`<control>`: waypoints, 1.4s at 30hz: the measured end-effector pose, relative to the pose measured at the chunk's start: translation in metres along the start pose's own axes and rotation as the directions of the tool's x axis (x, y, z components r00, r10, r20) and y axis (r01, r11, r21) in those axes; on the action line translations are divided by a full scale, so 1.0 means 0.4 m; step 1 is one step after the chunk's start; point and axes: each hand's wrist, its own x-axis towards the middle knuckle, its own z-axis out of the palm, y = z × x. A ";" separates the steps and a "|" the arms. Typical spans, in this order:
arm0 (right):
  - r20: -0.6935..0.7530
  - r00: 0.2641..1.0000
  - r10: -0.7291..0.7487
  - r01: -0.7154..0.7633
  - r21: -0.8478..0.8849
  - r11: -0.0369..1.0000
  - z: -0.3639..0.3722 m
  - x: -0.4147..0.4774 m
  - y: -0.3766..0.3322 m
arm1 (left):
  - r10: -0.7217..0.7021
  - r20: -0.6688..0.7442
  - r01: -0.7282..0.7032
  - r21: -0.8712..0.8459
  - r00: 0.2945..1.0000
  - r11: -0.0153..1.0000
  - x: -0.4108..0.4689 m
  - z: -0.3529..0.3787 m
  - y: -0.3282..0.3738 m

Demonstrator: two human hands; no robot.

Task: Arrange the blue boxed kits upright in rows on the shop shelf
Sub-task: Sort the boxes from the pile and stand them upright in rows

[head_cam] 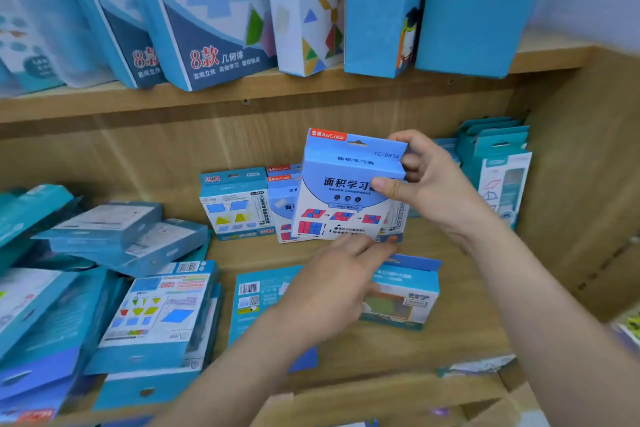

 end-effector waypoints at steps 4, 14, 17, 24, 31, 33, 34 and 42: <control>0.029 0.999 0.014 -0.014 -0.004 1.000 0.001 0.005 0.007 | -0.028 -0.045 0.026 -0.041 0.999 0.999 -0.009 -0.008 0.008; 0.119 0.993 -0.009 0.016 -0.057 0.998 0.037 0.050 0.012 | -0.314 -0.561 0.272 -0.161 0.765 0.949 -0.041 -0.152 -0.033; 0.152 0.988 -0.018 0.029 -0.069 0.997 0.057 0.062 0.005 | -0.583 -0.461 0.477 -0.334 0.670 0.813 -0.028 -0.190 -0.081; 0.152 0.988 -0.011 0.045 -0.225 0.973 0.089 0.095 0.015 | -0.713 -0.229 0.570 -0.463 0.663 0.679 -0.034 -0.183 -0.212; 0.064 0.998 -0.009 0.047 -0.623 0.780 0.038 0.103 0.050 | -0.826 -0.094 0.783 -0.276 0.555 0.558 -0.024 -0.105 -0.299; 0.092 0.996 -0.017 0.075 -0.674 0.735 0.039 0.105 0.052 | -0.823 -0.095 0.791 -0.233 0.560 0.565 -0.009 -0.082 -0.295; 0.110 0.994 -0.019 0.090 -0.688 0.720 0.042 0.106 0.053 | -0.823 -0.101 0.794 -0.224 0.558 0.566 -0.002 -0.074 -0.292; 0.311 0.950 0.032 0.249 -0.815 0.524 0.089 0.108 0.074 | -0.806 -0.147 0.784 -0.188 0.573 0.592 0.017 -0.030 -0.273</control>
